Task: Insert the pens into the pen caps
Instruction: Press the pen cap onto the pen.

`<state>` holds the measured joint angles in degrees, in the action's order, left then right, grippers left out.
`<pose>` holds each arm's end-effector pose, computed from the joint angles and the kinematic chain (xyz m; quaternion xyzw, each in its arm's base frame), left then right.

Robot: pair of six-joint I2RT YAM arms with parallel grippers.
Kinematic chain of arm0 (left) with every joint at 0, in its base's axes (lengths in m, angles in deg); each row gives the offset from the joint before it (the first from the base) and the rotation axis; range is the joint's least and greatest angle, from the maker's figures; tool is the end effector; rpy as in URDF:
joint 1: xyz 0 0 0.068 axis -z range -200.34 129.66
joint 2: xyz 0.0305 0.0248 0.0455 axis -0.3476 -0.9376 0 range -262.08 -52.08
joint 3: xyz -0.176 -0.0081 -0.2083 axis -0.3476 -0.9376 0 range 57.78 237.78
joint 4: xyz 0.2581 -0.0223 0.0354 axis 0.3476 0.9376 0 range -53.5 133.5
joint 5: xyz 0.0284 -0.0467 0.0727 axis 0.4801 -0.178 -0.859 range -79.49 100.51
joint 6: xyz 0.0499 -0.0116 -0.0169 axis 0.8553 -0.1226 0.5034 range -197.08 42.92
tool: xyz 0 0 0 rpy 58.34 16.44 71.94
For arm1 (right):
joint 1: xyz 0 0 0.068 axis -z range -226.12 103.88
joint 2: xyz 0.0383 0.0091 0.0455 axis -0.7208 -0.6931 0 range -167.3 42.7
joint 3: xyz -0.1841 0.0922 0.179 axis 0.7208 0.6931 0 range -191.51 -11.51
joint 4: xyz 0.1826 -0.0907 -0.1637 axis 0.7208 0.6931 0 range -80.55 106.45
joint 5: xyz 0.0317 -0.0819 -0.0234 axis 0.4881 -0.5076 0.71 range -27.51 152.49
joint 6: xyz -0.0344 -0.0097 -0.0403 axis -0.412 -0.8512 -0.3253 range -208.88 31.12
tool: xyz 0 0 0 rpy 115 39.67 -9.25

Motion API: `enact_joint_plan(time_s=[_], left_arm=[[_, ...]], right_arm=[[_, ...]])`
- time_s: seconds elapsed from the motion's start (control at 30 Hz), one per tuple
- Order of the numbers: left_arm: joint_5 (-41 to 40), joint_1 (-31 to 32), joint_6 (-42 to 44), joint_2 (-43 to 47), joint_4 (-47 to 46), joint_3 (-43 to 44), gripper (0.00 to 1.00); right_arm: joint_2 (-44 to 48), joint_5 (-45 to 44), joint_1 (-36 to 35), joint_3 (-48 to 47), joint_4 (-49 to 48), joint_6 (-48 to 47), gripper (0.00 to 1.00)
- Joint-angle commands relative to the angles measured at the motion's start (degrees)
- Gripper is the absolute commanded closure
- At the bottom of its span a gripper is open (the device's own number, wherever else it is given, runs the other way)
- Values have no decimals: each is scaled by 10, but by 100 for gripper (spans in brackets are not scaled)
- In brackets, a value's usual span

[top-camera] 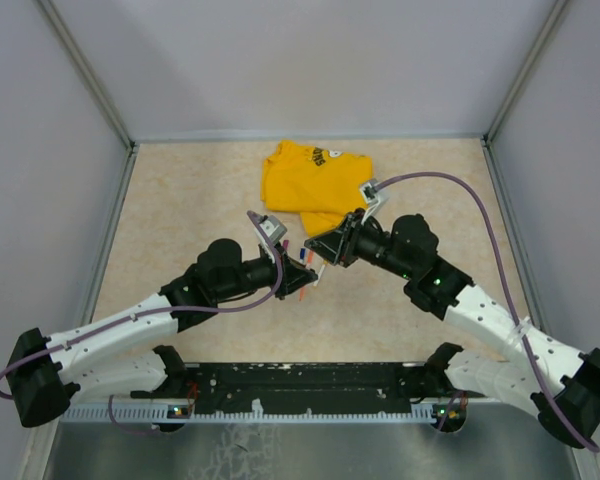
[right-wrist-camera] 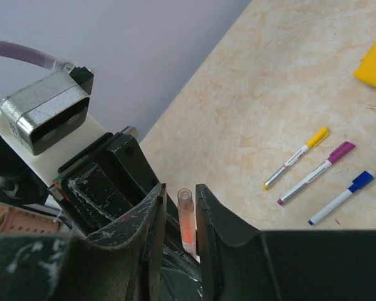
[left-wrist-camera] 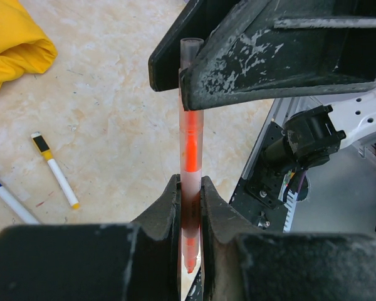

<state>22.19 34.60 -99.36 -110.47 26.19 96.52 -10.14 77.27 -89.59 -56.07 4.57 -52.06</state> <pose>0.1319 -0.2006 0.2947 0.2765 0.7093 -0.4624 0.4547 0.1533 0.1577 0.3414 -0.1299 0.7154 0.5100 0.4595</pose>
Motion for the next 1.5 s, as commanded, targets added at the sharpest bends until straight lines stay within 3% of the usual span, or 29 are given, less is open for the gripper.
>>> enact_joint_plan(time_s=[0.0, 0.1, 0.23, 0.5, 0.93, 1.47], left_arm=[[11, 0, -3, 0, -15, 16, 100], [10, 0, -4, 1, -15, 16, 100], [6, 0, -10, 3, -19, 15, 100], [-4, 0, -35, 4, -33, 34, 100], [-62, 0, 7, 31, -61, 91, 100], [-88, 0, 30, 45, -58, 142, 100]], right_arm=[[-2, 12, -8, -1, -13, -10, 76], [-3, 13, -9, 1, -15, -11, 81], [-7, 26, -9, 1, -17, -21, 100], [-9, 39, -16, 12, -14, -29, 100], [-16, 17, -71, 23, 44, -58, 100], [-20, -71, -174, 87, 91, -56, 100]])
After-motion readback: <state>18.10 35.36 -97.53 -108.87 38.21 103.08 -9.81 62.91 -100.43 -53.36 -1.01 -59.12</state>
